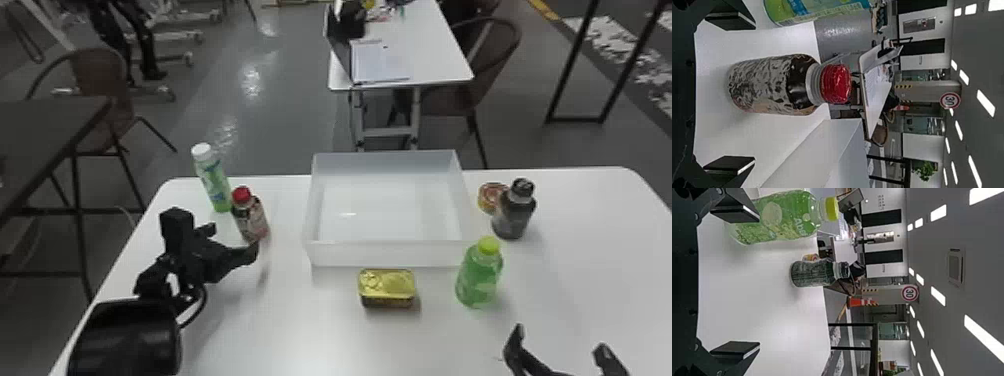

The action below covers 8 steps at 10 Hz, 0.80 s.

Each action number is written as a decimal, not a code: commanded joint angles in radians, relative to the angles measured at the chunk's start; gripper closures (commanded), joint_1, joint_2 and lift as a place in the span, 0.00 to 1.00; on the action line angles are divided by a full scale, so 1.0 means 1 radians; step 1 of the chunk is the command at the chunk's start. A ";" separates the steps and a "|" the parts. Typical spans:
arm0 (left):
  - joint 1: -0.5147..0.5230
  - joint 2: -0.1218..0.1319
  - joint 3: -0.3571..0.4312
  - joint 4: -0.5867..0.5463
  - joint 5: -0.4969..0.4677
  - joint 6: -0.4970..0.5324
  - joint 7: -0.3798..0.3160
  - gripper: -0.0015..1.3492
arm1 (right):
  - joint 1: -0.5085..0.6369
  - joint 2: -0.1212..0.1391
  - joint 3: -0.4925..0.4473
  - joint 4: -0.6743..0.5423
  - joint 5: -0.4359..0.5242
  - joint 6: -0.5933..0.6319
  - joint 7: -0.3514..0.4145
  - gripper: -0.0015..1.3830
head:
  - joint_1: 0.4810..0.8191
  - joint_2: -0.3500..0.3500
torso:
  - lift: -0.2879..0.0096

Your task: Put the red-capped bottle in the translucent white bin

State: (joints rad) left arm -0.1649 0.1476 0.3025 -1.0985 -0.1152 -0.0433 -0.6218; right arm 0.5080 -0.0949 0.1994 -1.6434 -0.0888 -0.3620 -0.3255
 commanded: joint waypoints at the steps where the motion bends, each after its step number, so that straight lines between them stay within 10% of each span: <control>1: -0.067 0.026 -0.019 0.089 -0.023 -0.017 -0.001 0.07 | -0.002 0.000 0.000 0.002 -0.003 0.000 0.003 0.11 | 0.63 0.70 | 0.71; 8: -0.234 0.056 -0.079 0.370 -0.041 -0.118 -0.007 0.13 | -0.011 0.001 0.000 0.011 -0.012 -0.002 0.017 0.11 | 0.63 0.68 | 0.71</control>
State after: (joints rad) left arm -0.3918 0.2067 0.2229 -0.7416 -0.1537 -0.1556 -0.6290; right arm 0.4978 -0.0948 0.1993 -1.6332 -0.1012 -0.3635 -0.3076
